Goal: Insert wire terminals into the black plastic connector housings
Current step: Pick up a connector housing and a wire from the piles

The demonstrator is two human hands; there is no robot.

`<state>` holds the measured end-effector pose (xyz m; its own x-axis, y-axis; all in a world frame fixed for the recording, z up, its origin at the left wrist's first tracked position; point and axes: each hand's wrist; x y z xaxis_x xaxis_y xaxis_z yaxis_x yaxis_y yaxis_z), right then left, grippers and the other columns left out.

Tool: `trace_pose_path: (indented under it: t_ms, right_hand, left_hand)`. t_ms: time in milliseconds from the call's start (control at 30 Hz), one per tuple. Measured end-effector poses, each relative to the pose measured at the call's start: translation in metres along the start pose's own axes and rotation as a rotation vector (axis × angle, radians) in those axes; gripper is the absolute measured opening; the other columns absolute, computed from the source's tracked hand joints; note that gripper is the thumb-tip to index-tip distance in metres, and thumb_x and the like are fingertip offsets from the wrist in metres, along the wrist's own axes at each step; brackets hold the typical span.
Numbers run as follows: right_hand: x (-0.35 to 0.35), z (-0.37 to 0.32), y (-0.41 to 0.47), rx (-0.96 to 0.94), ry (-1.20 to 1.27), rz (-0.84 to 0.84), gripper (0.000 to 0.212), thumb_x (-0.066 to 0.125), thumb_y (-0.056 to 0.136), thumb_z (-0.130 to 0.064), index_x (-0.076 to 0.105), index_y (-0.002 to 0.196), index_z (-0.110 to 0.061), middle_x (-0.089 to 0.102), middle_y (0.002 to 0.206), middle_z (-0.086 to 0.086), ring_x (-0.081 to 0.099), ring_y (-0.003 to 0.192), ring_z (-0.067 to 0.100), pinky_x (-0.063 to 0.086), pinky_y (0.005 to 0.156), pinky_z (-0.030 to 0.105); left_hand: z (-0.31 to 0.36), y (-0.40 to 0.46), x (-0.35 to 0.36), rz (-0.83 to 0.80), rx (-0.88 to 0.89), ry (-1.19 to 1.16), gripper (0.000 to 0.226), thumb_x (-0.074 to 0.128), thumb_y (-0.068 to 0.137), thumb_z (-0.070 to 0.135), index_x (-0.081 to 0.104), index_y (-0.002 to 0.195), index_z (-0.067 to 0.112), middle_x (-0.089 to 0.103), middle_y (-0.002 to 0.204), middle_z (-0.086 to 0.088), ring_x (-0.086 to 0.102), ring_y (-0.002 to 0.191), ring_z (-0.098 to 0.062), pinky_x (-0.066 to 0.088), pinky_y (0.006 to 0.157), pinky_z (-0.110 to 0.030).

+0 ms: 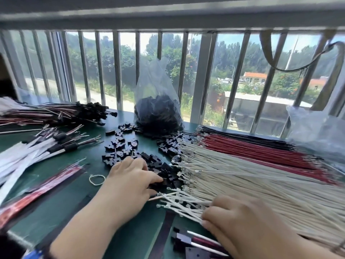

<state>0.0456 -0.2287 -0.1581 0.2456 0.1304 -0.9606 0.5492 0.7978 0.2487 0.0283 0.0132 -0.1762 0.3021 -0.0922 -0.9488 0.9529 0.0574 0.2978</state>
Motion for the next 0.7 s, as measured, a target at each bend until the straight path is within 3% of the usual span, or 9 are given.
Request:
trace_pose_path:
  t_ms: [67,167,300,367,500,600,700]
  right_hand:
    - [0.000,0.000,0.002,-0.002,0.030,-0.025,0.034,0.041,0.087,-0.056,0.065,0.078,-0.033,0.060,0.076,-0.020,0.058,0.063,0.002,0.049,0.052,0.019]
    - [0.008,0.000,0.003,-0.015,0.106,-0.001,0.030,0.037,0.095,-0.051,0.057,0.099,-0.028,0.055,0.100,-0.013,0.057,0.087,0.013,0.047,0.074,0.029]
    - [0.010,0.002,0.002,0.003,0.143,0.023,0.022,0.032,0.098,-0.041,0.050,0.098,-0.029,0.053,0.101,-0.011,0.053,0.086,0.016,0.045,0.073,0.029]
    - [0.010,0.002,0.000,0.016,0.153,0.036,0.019,0.033,0.097,-0.037,0.050,0.098,-0.027,0.056,0.097,-0.010,0.054,0.084,0.017,0.047,0.073,0.033]
    - [0.014,0.001,0.000,0.038,0.162,0.081,0.011,0.045,0.092,-0.021,0.053,0.099,-0.023,0.060,0.095,-0.005,0.057,0.080,0.022,0.049,0.068,0.037]
    - [0.018,0.005,0.000,0.038,0.254,0.052,0.025,0.049,0.091,-0.011,0.058,0.111,-0.024,0.061,0.102,-0.008,0.060,0.085,0.016,0.052,0.071,0.031]
    - [0.018,0.008,0.004,0.022,0.449,0.001,0.031,0.053,0.093,-0.017,0.063,0.116,-0.035,0.059,0.100,-0.024,0.056,0.091,-0.002,0.047,0.075,0.013]
  left_hand:
    - [0.000,0.002,0.001,0.016,0.034,0.021,0.040,0.051,0.088,0.051,0.046,0.127,0.052,0.034,0.096,0.017,0.028,0.101,-0.008,0.025,0.099,-0.029]
    - [0.001,0.003,0.002,0.028,0.075,0.010,0.038,0.051,0.090,0.047,0.045,0.127,0.051,0.038,0.103,0.019,0.032,0.113,-0.008,0.025,0.101,-0.029]
    - [0.005,0.010,0.010,0.047,0.093,0.047,0.048,0.047,0.094,0.030,0.032,0.136,0.046,0.039,0.120,0.016,0.030,0.119,-0.012,0.024,0.105,-0.032]
    - [0.009,0.012,0.015,0.081,0.088,0.102,0.046,0.044,0.094,0.022,0.038,0.134,0.043,0.041,0.120,0.012,0.032,0.117,-0.014,0.026,0.103,-0.033]
    - [0.008,0.011,0.016,0.130,0.093,0.206,0.025,0.048,0.092,0.038,0.056,0.115,0.034,0.052,0.113,0.015,0.040,0.115,-0.014,0.027,0.099,-0.031]
    - [0.006,0.007,0.012,0.151,0.062,0.171,0.022,0.048,0.090,0.042,0.055,0.109,0.034,0.057,0.110,0.018,0.047,0.113,-0.010,0.028,0.098,-0.028]
    - [0.007,-0.001,0.002,0.243,0.013,0.013,0.013,0.055,0.088,0.035,0.056,0.100,0.035,0.063,0.097,0.017,0.056,0.102,-0.009,0.033,0.092,-0.028]
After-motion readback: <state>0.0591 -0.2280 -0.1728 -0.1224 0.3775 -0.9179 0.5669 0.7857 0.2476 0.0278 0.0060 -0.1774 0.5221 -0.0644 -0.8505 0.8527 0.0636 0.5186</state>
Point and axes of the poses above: each hand's wrist, its own y-axis towards the middle knuckle, its own x-axis out of the palm, z = x × y
